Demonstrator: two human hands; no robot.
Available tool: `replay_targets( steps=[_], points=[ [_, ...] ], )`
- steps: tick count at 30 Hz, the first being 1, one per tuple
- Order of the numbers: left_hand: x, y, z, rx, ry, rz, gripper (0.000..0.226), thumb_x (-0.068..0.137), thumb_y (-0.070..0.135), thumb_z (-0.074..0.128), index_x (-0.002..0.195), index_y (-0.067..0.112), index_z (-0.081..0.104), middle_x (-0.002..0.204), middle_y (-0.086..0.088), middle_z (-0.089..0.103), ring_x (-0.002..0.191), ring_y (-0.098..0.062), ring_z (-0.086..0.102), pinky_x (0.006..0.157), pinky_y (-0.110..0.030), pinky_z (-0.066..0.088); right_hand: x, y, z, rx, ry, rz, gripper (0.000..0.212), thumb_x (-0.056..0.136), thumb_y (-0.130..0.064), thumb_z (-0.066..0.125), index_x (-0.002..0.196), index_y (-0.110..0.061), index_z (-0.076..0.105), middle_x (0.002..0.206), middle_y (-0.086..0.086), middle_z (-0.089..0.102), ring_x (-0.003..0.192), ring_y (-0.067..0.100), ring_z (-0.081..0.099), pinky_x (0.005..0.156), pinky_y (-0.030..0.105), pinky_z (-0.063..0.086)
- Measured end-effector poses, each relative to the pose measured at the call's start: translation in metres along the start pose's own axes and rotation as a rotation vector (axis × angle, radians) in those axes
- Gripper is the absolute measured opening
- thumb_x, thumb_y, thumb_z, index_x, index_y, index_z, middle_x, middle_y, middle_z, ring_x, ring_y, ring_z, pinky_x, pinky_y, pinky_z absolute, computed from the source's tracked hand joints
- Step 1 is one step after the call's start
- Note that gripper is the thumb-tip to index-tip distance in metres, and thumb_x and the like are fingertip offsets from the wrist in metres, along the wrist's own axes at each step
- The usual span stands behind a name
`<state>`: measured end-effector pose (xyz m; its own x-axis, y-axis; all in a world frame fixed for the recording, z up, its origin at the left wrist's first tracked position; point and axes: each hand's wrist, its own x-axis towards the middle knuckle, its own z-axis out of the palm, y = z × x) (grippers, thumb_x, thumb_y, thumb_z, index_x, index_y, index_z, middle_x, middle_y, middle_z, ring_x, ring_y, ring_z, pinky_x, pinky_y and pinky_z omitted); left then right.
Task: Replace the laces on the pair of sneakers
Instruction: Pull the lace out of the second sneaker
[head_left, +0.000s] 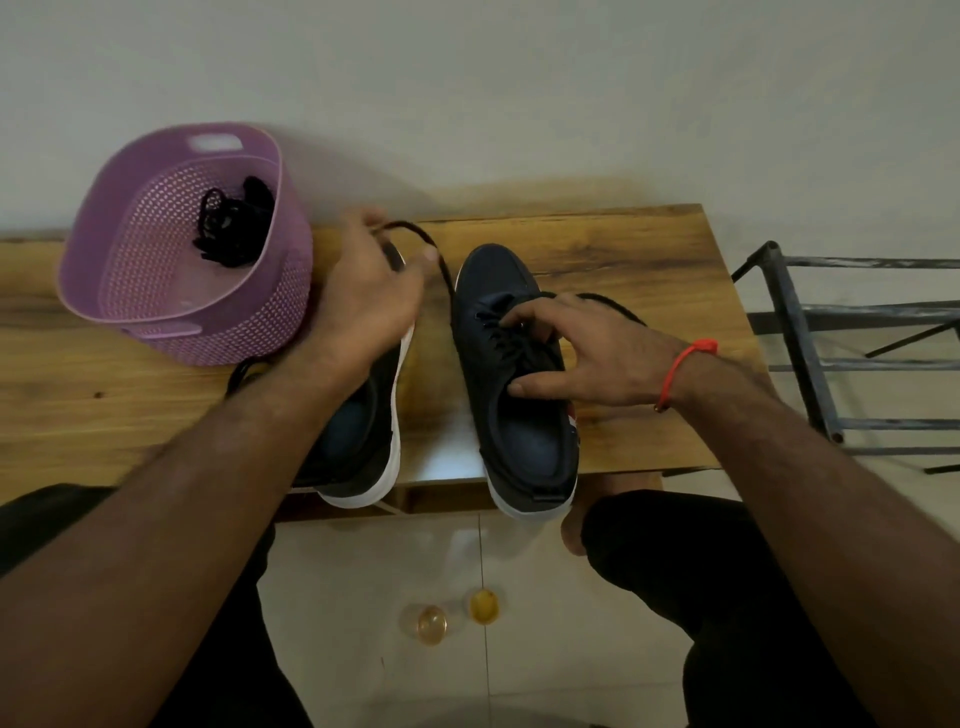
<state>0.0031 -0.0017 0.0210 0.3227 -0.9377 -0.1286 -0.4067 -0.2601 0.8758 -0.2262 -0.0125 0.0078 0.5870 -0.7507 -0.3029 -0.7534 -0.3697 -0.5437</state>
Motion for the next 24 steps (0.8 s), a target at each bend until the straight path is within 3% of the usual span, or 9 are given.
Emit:
replay_targets(
  steps=[1, 3, 7, 12, 18, 22, 24],
  points=[
    [-0.006, -0.002, 0.005, 0.148, -0.066, 0.083, 0.069, 0.097, 0.027, 0.066, 0.152, 0.021, 0.026, 0.155, -0.004, 0.039, 0.14, -0.026, 0.042, 0.112, -0.046, 0.042, 0.0, 0.0, -0.001, 0.003, -0.002, 0.001, 0.072, 0.082, -0.056, 0.07, 0.144, -0.037, 0.039, 0.12, -0.009, 0.043, 0.116, 0.013, 0.045, 0.102, 0.034, 0.042],
    [-0.019, -0.003, 0.016, 0.371, -0.147, 0.266, 0.081, 0.094, 0.027, 0.069, 0.157, 0.029, 0.019, 0.164, -0.005, 0.021, 0.148, -0.035, 0.024, 0.117, -0.056, 0.027, -0.001, 0.001, -0.004, 0.009, -0.005, 0.0, 0.068, 0.086, -0.053, 0.068, 0.145, -0.036, 0.04, 0.123, -0.006, 0.049, 0.116, 0.012, 0.048, 0.1, 0.032, 0.043],
    [-0.024, -0.003, 0.019, 0.53, -0.373, 0.395, 0.035, 0.1, 0.037, 0.058, 0.134, 0.044, 0.055, 0.16, 0.009, 0.032, 0.147, -0.028, 0.021, 0.114, -0.061, 0.018, -0.006, 0.003, -0.011, 0.143, 0.002, -0.013, 0.046, 0.091, -0.045, 0.064, 0.134, -0.033, 0.054, 0.12, -0.009, 0.061, 0.112, 0.004, 0.056, 0.085, 0.015, 0.044],
    [-0.021, -0.005, 0.02, 0.509, -0.422, 0.448, 0.016, 0.095, 0.035, 0.066, 0.108, 0.042, 0.07, 0.138, 0.018, 0.055, 0.139, -0.017, 0.04, 0.113, -0.064, 0.025, -0.006, 0.007, -0.014, 0.18, 0.063, 0.001, 0.018, 0.095, -0.028, 0.065, 0.113, -0.028, 0.065, 0.111, -0.012, 0.065, 0.107, 0.0, 0.059, 0.084, 0.014, 0.047],
    [-0.021, -0.006, 0.021, 0.469, -0.418, 0.483, 0.009, 0.094, 0.036, 0.067, 0.101, 0.036, 0.071, 0.117, 0.016, 0.064, 0.122, -0.014, 0.055, 0.108, -0.059, 0.039, -0.003, 0.008, -0.008, 0.12, 0.133, -0.029, 0.008, 0.093, -0.025, 0.067, 0.1, -0.027, 0.064, 0.102, -0.014, 0.065, 0.101, 0.003, 0.061, 0.08, 0.012, 0.046],
    [-0.02, -0.008, 0.023, 0.473, -0.407, 0.514, 0.006, 0.095, 0.039, 0.065, 0.099, 0.036, 0.068, 0.115, 0.016, 0.064, 0.118, -0.013, 0.055, 0.107, -0.056, 0.037, -0.002, 0.009, -0.007, 0.107, 0.155, -0.033, 0.01, 0.095, -0.022, 0.063, 0.1, -0.03, 0.062, 0.103, -0.014, 0.065, 0.103, 0.005, 0.061, 0.084, 0.019, 0.05],
    [-0.02, -0.01, 0.024, 0.547, -0.386, 0.559, 0.005, 0.096, 0.042, 0.059, 0.097, 0.04, 0.063, 0.113, 0.019, 0.062, 0.114, -0.008, 0.05, 0.103, -0.047, 0.031, -0.002, 0.009, -0.007, 0.095, 0.162, -0.037, 0.018, 0.097, -0.019, 0.06, 0.108, -0.032, 0.062, 0.108, -0.011, 0.065, 0.105, 0.007, 0.06, 0.088, 0.025, 0.051]
  ],
)
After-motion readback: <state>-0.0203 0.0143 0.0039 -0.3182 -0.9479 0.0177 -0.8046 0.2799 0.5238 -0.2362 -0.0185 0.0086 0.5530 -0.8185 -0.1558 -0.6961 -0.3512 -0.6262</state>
